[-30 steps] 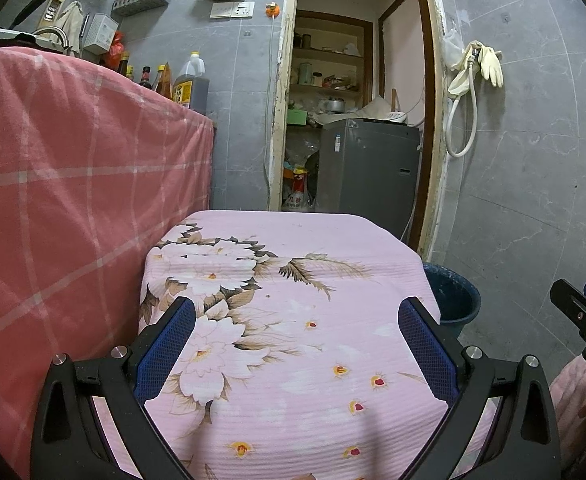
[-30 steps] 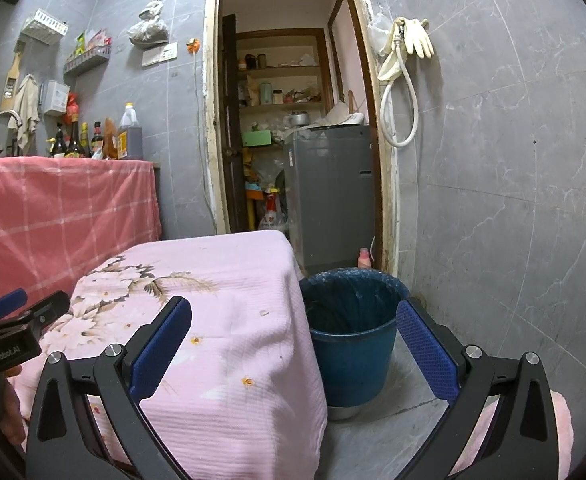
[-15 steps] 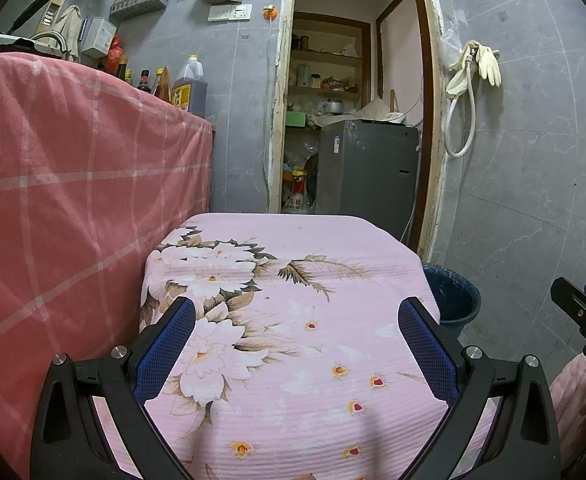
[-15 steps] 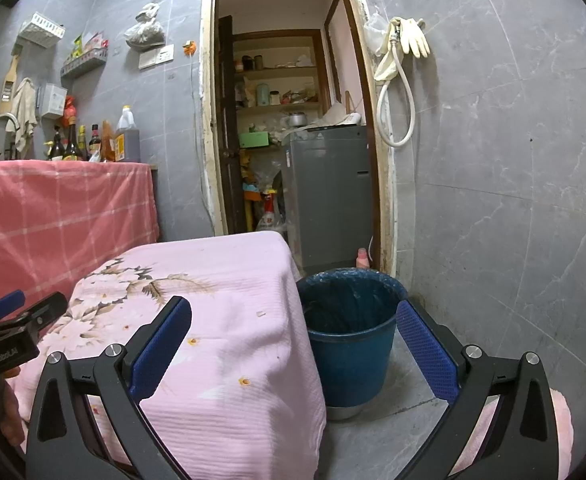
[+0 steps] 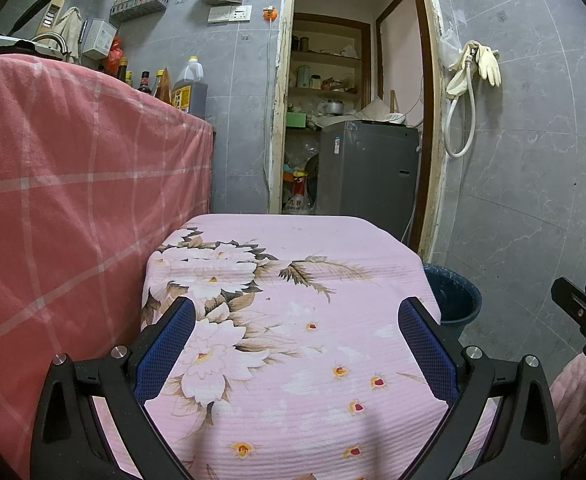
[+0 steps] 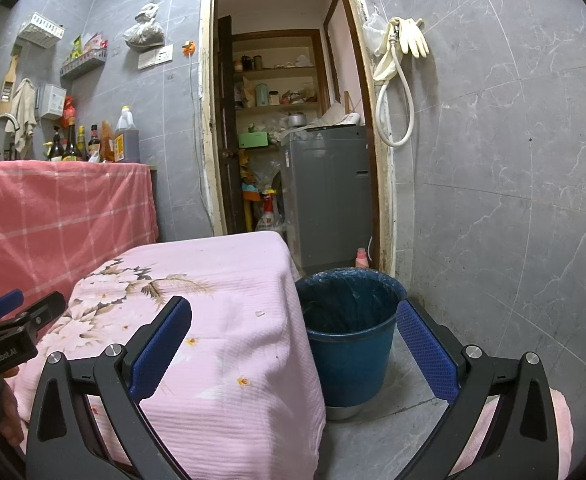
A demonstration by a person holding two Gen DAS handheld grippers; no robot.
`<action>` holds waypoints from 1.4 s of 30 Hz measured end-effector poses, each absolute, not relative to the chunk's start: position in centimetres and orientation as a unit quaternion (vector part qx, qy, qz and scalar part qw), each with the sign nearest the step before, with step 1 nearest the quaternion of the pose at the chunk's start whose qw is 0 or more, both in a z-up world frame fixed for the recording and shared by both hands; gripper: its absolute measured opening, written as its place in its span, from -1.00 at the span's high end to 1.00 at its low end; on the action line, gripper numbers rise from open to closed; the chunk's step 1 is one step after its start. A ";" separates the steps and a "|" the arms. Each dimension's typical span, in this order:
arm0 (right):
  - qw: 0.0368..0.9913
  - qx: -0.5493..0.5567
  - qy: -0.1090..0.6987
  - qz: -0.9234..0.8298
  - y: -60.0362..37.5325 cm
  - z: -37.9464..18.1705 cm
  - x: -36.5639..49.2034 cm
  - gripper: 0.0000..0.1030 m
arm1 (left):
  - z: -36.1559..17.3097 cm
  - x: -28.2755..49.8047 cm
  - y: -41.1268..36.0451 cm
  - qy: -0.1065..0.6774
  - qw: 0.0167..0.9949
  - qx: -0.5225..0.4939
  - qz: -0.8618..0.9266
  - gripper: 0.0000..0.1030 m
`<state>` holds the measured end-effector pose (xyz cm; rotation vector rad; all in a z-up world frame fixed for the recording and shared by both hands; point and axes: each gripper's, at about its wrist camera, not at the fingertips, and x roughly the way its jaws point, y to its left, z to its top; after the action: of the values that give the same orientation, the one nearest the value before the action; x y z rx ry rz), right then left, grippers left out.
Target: Collect trash
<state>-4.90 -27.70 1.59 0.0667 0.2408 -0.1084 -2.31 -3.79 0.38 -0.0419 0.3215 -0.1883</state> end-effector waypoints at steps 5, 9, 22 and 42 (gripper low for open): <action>0.991 0.034 0.120 -0.055 -27.8 1.6 -5.0 -1.00 | 0.5 -2.3 -3.6 0.160 0.983 -0.019 -0.093 -0.93; 0.991 0.034 0.120 -0.055 -27.7 1.6 -5.0 -1.00 | 0.4 -2.3 -3.6 0.160 0.983 -0.019 -0.093 -0.93; 0.991 0.035 0.120 -0.056 -27.7 1.6 -5.0 -1.00 | 0.4 -2.2 -3.4 0.160 0.983 -0.018 -0.094 -0.93; 0.990 0.036 0.120 -0.056 -27.7 1.6 -5.0 -1.00 | 0.4 -2.2 -3.2 0.159 0.983 -0.018 -0.094 -0.93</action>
<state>-4.98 -27.73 1.57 0.0726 0.2418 -0.1130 -2.21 -3.21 0.40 -0.0352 0.3208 -0.1901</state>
